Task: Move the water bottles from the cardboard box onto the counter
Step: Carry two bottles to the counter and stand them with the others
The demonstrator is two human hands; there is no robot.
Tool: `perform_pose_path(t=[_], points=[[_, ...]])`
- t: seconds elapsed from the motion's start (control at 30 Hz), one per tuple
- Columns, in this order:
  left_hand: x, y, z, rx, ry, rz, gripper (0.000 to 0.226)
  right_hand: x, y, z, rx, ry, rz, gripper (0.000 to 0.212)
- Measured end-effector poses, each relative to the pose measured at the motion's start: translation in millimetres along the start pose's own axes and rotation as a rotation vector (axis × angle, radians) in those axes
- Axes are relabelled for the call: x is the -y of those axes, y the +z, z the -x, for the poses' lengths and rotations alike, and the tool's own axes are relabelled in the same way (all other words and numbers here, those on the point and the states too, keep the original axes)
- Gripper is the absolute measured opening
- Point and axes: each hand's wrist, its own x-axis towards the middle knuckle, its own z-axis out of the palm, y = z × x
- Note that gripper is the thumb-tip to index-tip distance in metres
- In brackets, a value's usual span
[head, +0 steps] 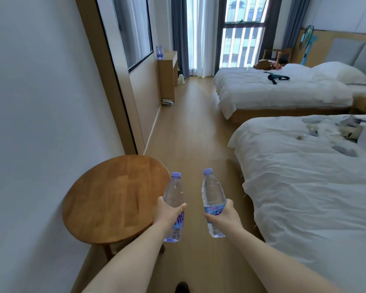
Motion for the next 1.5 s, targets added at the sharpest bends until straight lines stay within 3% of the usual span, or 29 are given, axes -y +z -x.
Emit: perform_pose_path(t=[0.3, 0.4, 0.57, 0.9, 1.07, 1.33, 1.5], points=[[-130, 10, -197, -0.042, 0.147, -0.24, 0.064, 100, 0, -206, -0.197, 0.011, -0.082, 0.063], [-152, 27, -247, -0.068, 0.156, -0.307, 0.075, 114, -5, -261, -0.239, 0.031, -0.102, 0.061], [-173, 75, -335, -0.075, 0.126, -0.378, 0.07, 115, -20, -360, -0.227, 0.062, -0.12, 0.062], [-286, 181, -514, -0.086, 0.088, -0.203, 0.076, 154, -95, -586, -0.068, -0.008, 0.016, 0.059], [-334, 195, -589, -0.105, 0.09, -0.302, 0.067, 192, -107, -678, -0.032, -0.008, 0.016, 0.057], [-375, 224, -771, -0.209, -0.03, -0.095, 0.065, 237, -103, -857, -0.007, -0.032, 0.071, 0.053], [-420, 226, -901, -0.232, -0.065, -0.127, 0.065, 280, -98, -977, -0.04, 0.034, 0.046, 0.051]])
